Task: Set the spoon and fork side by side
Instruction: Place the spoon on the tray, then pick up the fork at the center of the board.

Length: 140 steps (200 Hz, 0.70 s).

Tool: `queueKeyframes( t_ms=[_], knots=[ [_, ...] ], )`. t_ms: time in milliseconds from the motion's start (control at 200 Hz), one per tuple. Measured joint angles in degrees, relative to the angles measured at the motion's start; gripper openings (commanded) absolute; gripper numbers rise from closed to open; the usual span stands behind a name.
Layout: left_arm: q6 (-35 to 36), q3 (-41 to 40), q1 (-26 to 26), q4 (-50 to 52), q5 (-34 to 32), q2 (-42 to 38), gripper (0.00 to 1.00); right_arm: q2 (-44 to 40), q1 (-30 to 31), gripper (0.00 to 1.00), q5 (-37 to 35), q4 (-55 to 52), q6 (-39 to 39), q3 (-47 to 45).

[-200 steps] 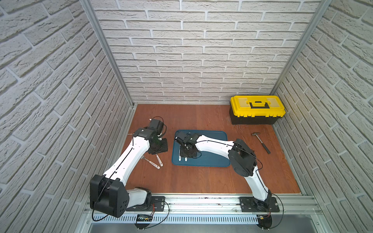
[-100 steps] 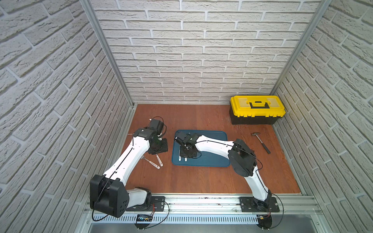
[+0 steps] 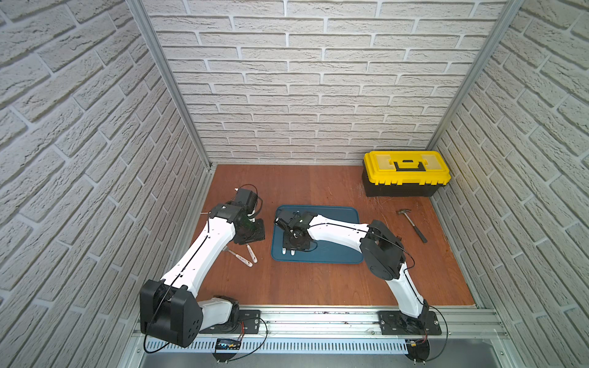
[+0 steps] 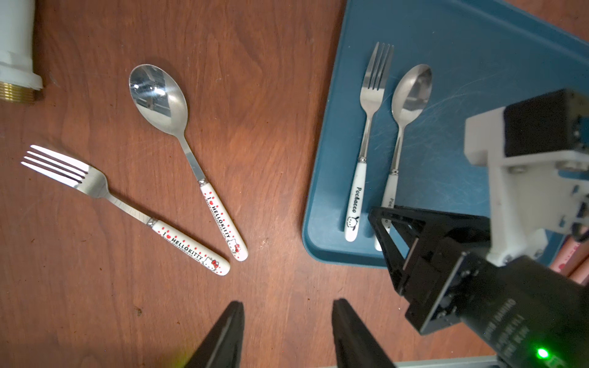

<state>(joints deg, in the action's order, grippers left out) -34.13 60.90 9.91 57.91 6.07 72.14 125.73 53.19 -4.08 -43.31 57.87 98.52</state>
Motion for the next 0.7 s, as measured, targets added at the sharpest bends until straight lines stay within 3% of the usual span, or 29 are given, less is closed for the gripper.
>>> queueKeyframes(
  t_ms=[220, 340, 460, 560, 700],
  knots=[
    [-0.15, 0.0, 0.0, -0.02, 0.17, -0.66, 0.51, -6.34, 0.37, 0.43, -3.63, -1.4, -2.54, -1.16],
    [-0.17, 0.0, 0.0, 0.0, 0.17, -0.66, 0.51, -14.93, 0.07, 0.42, -6.27, -1.62, -3.72, -4.46],
    [-0.46, -0.07, 0.0, 0.02, -0.07, -0.66, 0.52, -26.01, -1.88, 0.41, -9.46, -1.7, -3.98, -13.92],
    [-0.98, -0.42, -0.02, 0.22, -0.35, -0.63, 0.52, -33.55, -7.17, 0.41, -11.89, -2.69, -4.24, -23.69],
    [-1.66, -1.6, -0.17, 0.28, -0.35, -0.33, 0.52, -44.28, -19.15, 0.41, -14.53, -4.42, -4.04, -39.45]
  ],
)
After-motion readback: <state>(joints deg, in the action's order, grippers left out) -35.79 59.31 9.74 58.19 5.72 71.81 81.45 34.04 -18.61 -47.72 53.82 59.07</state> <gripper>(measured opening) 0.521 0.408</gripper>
